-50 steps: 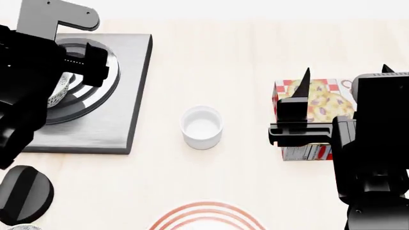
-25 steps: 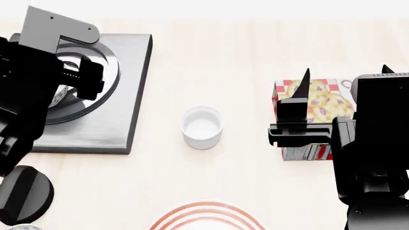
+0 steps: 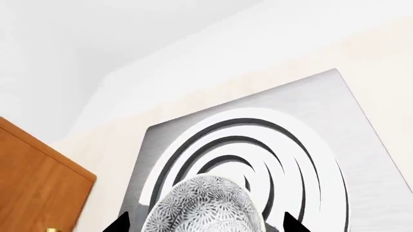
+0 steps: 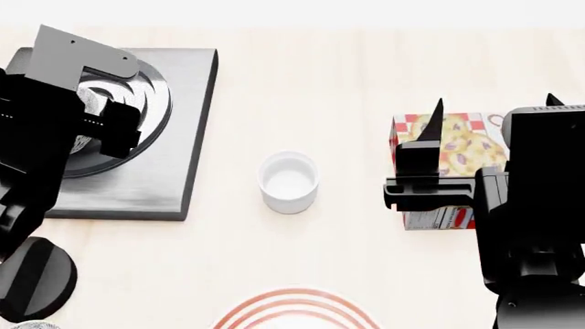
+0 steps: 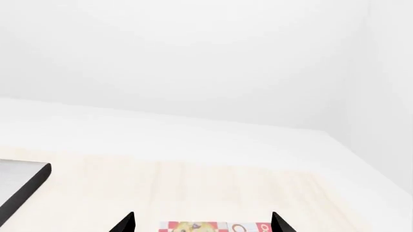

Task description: Pick the akita bowl on the stove and place it on the plate.

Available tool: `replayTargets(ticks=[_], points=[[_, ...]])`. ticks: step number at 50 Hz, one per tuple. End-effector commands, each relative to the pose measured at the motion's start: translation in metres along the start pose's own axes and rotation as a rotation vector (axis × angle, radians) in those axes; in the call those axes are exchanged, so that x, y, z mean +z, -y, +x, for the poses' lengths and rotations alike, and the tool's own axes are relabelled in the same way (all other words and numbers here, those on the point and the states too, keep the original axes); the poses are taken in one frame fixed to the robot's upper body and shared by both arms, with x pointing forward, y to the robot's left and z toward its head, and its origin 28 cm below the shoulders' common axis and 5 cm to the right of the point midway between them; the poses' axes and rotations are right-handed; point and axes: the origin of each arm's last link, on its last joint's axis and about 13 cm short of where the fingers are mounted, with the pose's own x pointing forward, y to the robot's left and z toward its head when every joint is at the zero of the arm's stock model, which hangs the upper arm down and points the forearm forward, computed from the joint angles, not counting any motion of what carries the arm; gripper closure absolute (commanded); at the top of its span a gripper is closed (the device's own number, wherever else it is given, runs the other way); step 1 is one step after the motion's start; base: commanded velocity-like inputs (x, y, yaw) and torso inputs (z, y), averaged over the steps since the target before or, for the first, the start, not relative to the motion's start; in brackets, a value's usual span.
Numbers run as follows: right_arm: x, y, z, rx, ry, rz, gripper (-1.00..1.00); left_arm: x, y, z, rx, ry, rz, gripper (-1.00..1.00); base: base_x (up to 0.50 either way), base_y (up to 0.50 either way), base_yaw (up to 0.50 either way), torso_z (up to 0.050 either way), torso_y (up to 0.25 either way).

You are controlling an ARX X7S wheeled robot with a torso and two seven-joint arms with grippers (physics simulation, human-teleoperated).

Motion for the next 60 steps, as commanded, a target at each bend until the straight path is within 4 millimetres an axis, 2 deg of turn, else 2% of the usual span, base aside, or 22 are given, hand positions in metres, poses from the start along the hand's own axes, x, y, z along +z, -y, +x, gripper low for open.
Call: replayTargets(ticks=[1,60], points=[[-0.001,0.002,0.002,-0.008,0.006,0.024,-1.00,-0.001,0.007,-0.002,-0.062,-0.023,-0.052,-1.00,0.00,0.00,0.00,0.000,0.000],[-0.002,0.002,0.002,-0.007,0.005,0.022,-1.00,-0.018,0.004,0.000,-0.088,-0.093,-0.010,-1.00,0.00,0.00,0.00,0.000,0.000]])
